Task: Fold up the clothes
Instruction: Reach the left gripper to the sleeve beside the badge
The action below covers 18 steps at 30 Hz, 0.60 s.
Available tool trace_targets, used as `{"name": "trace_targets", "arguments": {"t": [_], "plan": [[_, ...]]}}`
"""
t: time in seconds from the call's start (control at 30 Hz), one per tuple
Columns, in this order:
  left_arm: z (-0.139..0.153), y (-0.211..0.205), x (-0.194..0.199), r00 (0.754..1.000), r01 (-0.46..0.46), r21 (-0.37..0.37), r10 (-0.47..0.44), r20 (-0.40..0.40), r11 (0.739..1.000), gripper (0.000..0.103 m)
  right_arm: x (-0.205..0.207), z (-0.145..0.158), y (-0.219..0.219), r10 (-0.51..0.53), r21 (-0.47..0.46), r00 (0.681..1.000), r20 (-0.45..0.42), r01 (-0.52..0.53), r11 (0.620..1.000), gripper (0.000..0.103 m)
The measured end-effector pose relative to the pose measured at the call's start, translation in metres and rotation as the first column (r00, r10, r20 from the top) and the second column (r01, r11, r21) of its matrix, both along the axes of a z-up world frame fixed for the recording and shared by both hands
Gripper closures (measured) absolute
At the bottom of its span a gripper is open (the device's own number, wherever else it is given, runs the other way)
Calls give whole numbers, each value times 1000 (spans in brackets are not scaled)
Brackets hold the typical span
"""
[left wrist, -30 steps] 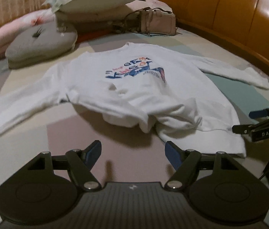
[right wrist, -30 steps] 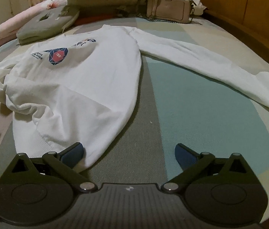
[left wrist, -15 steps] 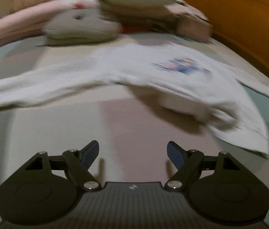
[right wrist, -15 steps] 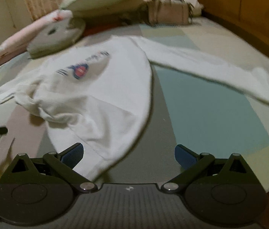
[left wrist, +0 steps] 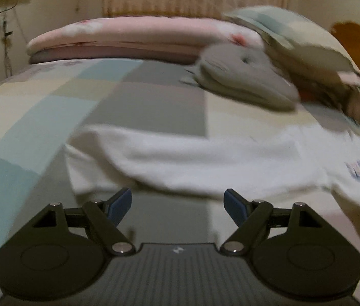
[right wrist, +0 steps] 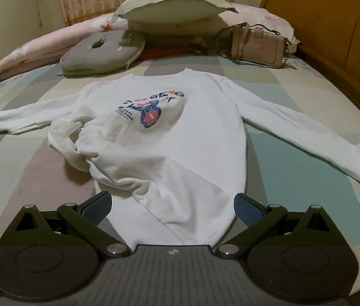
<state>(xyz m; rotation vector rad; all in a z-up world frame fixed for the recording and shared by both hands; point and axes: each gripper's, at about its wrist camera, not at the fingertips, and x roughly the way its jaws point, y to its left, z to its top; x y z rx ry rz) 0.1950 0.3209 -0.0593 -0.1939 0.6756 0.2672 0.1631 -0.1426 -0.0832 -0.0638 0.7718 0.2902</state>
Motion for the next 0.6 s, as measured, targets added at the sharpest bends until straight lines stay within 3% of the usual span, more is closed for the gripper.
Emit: {"name": "trace_targets", "arguments": {"t": [0.37,0.47,0.6], "plan": [[-11,91,84,986,-154,-67,149,-71,986,23,2,-5,-1,-54,-50,998,-22,52,997,0],[-7,97,90,983,-175,-70,171,-70,982,23,4,-5,-1,-60,-48,998,-26,59,997,0],[7,87,77,990,-133,-31,131,-51,991,23,3,-6,2,-50,-52,998,-22,49,997,0]]}}
